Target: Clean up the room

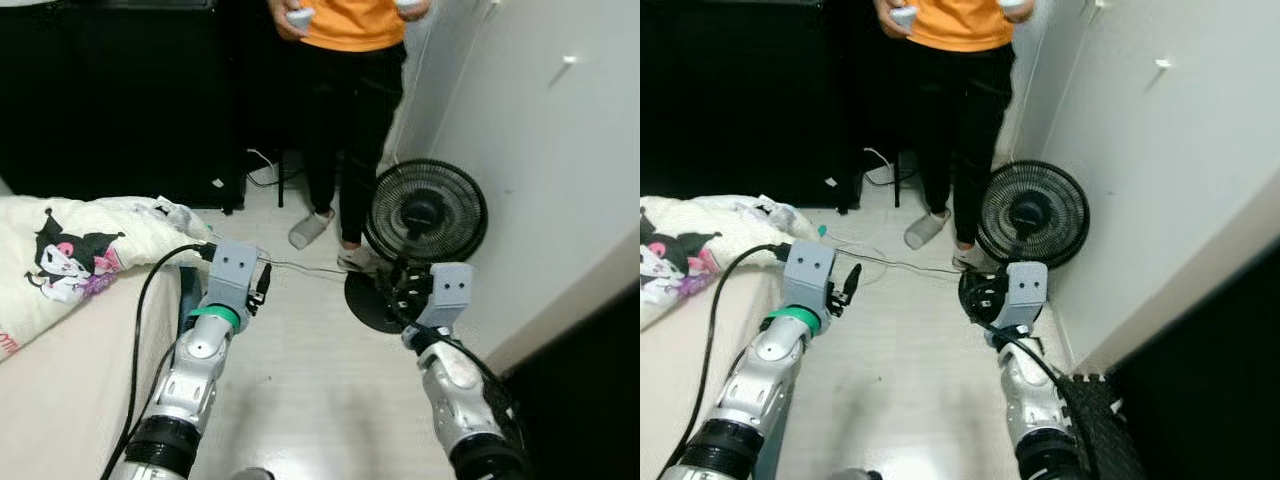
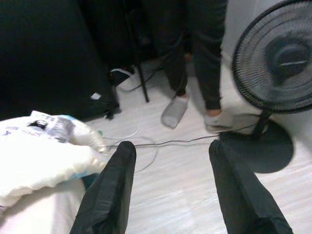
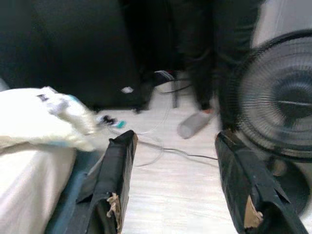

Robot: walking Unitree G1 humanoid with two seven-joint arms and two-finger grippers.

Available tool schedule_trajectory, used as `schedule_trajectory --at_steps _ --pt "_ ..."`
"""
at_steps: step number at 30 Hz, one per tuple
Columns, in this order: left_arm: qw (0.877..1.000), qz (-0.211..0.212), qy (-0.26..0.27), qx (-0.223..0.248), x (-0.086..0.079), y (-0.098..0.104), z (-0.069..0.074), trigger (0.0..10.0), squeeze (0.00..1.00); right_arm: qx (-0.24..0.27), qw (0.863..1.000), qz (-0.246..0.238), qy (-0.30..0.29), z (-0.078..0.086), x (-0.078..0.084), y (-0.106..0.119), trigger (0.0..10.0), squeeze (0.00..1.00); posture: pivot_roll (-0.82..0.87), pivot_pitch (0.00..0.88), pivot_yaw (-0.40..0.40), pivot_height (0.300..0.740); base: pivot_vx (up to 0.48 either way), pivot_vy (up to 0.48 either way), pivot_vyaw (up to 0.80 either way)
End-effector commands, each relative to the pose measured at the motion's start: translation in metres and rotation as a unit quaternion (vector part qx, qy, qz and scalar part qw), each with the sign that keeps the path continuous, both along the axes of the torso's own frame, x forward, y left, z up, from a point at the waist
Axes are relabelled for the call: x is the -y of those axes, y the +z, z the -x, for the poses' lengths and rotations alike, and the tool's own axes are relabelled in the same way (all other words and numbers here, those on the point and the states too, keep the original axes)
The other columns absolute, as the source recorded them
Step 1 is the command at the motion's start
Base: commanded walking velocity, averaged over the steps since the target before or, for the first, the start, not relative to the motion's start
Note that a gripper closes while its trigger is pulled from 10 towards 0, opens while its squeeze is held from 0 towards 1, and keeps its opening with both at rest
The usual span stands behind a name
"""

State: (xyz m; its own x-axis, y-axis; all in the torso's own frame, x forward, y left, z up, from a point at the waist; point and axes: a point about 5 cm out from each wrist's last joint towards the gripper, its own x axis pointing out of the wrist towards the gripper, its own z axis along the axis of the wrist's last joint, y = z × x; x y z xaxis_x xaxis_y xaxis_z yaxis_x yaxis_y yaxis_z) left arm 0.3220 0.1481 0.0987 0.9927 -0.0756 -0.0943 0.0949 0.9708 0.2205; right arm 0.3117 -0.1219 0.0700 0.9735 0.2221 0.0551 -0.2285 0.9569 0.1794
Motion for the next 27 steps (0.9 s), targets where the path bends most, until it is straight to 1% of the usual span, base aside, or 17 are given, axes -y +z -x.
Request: schedule_trajectory --at_steps 1,5,7,9,17,22,27 --pt "1.0 -0.001 -0.007 -0.008 0.0055 -0.0042 0.0021 10.0 0.1 -0.018 1.0 0.008 -0.012 0.0036 0.0089 -0.008 10.0 0.0 0.04 0.053 0.025 0.74 0.472 0.0 0.0" --pt "1.0 -0.001 -0.007 -0.008 0.0056 -0.004 0.0019 10.0 0.09 -0.018 1.0 0.014 -0.011 0.0036 0.0092 -0.008 10.0 0.0 0.04 0.054 0.025 0.74 0.472 0.0 0.0" --pt "1.0 -0.001 -0.006 -0.007 0.0061 -0.0038 0.0017 10.0 0.09 -0.019 0.999 0.029 -0.007 0.0031 0.0098 -0.0083 10.0 0.0 0.04 0.053 0.025 0.74 0.472 0.0 0.73" --pt "1.0 -0.001 -0.007 -0.007 0.0064 -0.0036 0.0015 10.0 0.09 -0.021 0.999 0.034 -0.008 0.0028 0.0103 -0.0089 10.0 0.0 0.04 0.053 0.024 0.74 0.48 0.0 0.79" --pt "1.0 -0.001 -0.007 -0.007 0.0067 -0.0035 0.0013 10.0 0.09 -0.024 0.999 0.033 -0.01 0.0028 0.0108 -0.0097 10.0 0.0 0.04 0.053 0.026 0.74 0.479 0.0 0.77" --pt "1.0 -0.002 -0.007 -0.007 0.007 -0.0037 0.0011 10.0 0.09 -0.02 1.0 0.019 -0.009 0.0035 0.0103 -0.009 10.0 0.0 0.04 0.052 0.024 0.74 0.467 0.0 0.0" --pt "1.0 -0.003 -0.002 -0.007 0.007 -0.0037 0.0008 10.0 0.08 -0.019 1.0 0.021 -0.008 0.0037 0.0104 -0.0088 10.0 0.0 0.04 0.051 0.023 0.74 0.441 0.0 0.0"
